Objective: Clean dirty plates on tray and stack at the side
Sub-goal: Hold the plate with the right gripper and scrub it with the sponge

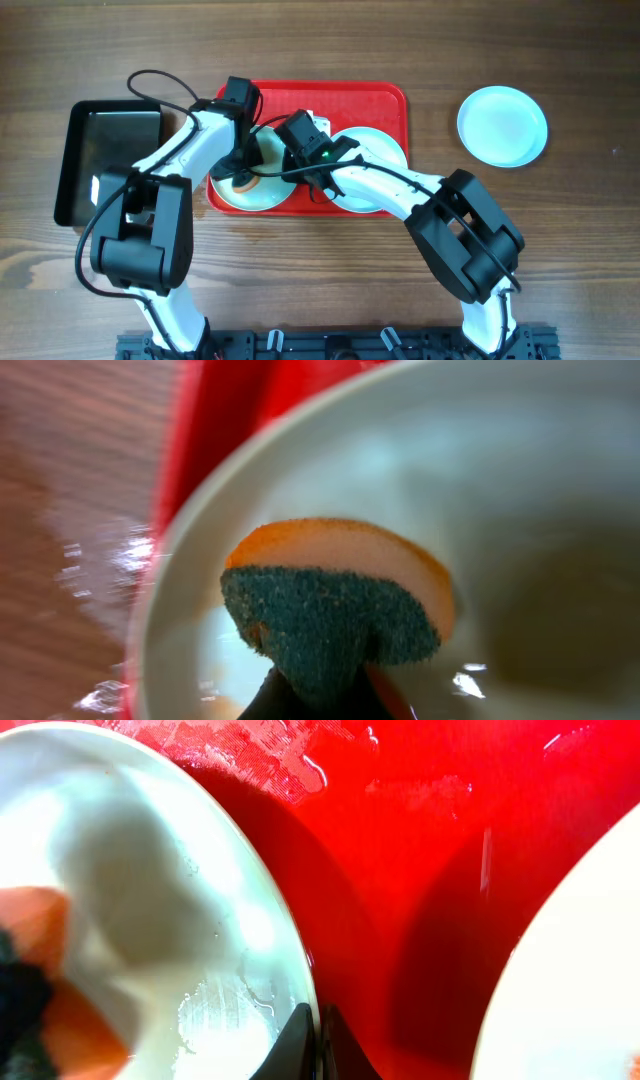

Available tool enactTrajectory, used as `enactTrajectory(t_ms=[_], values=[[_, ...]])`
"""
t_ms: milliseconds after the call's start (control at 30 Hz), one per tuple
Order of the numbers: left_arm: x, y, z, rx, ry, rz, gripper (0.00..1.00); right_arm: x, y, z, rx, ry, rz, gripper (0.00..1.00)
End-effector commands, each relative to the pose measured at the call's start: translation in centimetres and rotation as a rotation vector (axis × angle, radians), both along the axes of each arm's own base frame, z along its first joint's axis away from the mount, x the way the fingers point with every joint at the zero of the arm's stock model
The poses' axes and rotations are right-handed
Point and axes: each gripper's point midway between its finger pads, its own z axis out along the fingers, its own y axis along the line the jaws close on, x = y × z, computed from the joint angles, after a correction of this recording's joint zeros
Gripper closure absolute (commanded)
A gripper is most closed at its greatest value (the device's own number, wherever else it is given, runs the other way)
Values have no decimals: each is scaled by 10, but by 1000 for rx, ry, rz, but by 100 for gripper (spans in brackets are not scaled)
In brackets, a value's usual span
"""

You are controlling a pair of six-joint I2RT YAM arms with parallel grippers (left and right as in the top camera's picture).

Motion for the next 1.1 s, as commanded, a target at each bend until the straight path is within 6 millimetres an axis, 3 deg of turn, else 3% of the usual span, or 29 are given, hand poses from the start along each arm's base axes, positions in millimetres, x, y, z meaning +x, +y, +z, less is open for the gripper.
enactTrajectory(t_ms=[0, 167, 300, 500, 600, 700, 800, 1067], values=[[-27, 45, -20, 175, 110, 44, 96, 1, -11, -15, -52, 8, -13, 95], [-39, 48, -17, 184, 158, 43, 96, 1, -12, -15, -53, 10, -12, 96], [-50, 46, 0, 171, 172, 77, 96, 1, -12, -15, -53, 9, -13, 96], [-21, -5, 38, -102, -19, 61, 96, 1, -11, -15, -51, 8, -13, 96], [-2, -53, 48, -310, -97, -17, 96, 1, -11, -15, -51, 7, -13, 96], [10, -72, 46, -343, -148, -57, 96, 1, -11, -15, -51, 8, -13, 96], [23, -91, 31, -377, -174, -79, 96, 1, -11, -15, -50, 8, -15, 96], [19, -107, -5, -378, -111, -93, 96, 1, -11, -15, -49, 9, -20, 96]])
